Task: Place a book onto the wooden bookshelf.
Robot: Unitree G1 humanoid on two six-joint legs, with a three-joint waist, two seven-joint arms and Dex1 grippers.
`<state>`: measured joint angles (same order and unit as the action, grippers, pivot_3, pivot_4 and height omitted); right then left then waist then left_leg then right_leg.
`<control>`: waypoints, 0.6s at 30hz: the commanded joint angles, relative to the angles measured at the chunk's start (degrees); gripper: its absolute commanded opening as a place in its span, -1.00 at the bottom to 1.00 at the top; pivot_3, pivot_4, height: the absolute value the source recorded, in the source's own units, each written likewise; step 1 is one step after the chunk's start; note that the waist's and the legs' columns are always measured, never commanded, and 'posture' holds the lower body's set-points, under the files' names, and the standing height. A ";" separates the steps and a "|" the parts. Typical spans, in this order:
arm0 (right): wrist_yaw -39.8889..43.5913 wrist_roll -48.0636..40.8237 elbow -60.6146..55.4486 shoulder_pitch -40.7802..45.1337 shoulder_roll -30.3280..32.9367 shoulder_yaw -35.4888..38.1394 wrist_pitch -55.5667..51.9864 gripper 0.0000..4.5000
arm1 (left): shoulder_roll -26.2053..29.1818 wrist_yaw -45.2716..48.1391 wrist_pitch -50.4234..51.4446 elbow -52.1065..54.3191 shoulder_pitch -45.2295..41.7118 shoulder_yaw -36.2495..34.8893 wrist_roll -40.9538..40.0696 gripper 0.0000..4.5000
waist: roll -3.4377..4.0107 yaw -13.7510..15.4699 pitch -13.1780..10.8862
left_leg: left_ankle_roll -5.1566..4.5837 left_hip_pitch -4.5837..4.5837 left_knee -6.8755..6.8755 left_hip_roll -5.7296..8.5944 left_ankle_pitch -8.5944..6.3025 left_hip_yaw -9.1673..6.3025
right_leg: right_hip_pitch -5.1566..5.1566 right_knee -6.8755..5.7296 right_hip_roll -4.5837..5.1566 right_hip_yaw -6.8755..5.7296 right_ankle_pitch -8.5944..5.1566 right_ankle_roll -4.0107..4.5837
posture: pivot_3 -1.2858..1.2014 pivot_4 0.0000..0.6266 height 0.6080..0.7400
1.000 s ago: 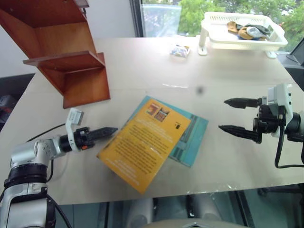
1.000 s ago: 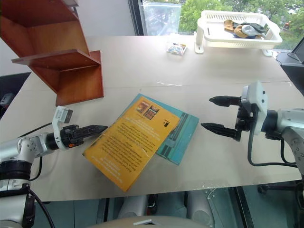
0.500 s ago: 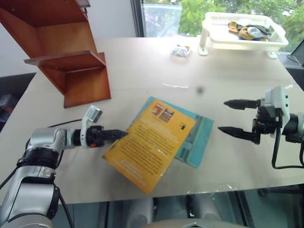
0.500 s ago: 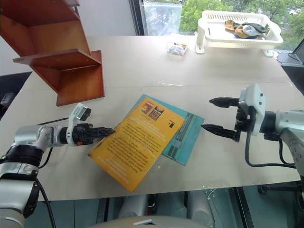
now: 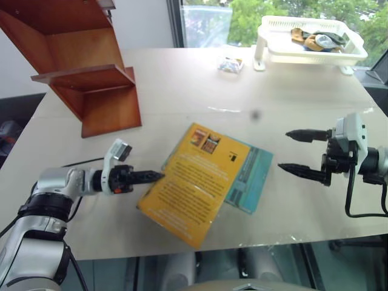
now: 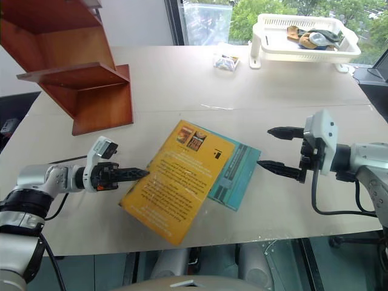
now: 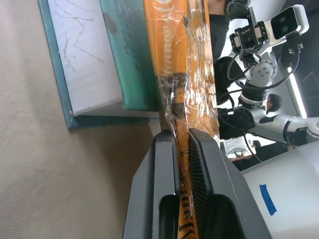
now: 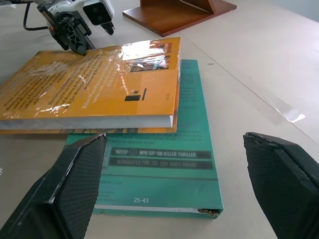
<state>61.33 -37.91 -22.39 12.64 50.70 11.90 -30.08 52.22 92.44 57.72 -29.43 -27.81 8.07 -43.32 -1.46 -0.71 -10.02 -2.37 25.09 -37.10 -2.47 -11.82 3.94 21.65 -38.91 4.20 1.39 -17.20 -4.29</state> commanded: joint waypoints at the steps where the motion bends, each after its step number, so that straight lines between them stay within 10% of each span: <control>1: 0.50 0.28 0.13 1.14 0.42 0.54 1.27 1.00 | 0.78 -0.34 2.08 3.10 1.38 -5.81 -2.07 -1.00 | 0.00 -0.02 0.00 | 0.00 0.00 -0.01 -0.01 0.00 0.00 | 0.00 0.00 -0.02 0.00 0.00 0.00 | 0.03 -0.52 1.00; 18: 9.66 -12.37 20.13 8.56 -0.70 10.68 -0.63 1.00 | -1.39 -20.45 -3.44 26.21 -4.95 -28.46 -7.79 -1.00 | -0.03 0.11 -0.03 | 0.00 0.05 -0.08 0.00 0.00 -0.07 | -0.06 0.01 0.00 -0.09 0.01 -0.01 | 0.03 -0.52 1.00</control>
<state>68.39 -47.88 -4.81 19.43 49.07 19.25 -30.99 50.18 73.34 58.33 -6.62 -30.62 -18.43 -51.88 -1.49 -0.59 -10.05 -2.37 25.13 -37.18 -2.46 -11.82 3.87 21.59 -38.89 4.20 1.32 -17.18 -4.31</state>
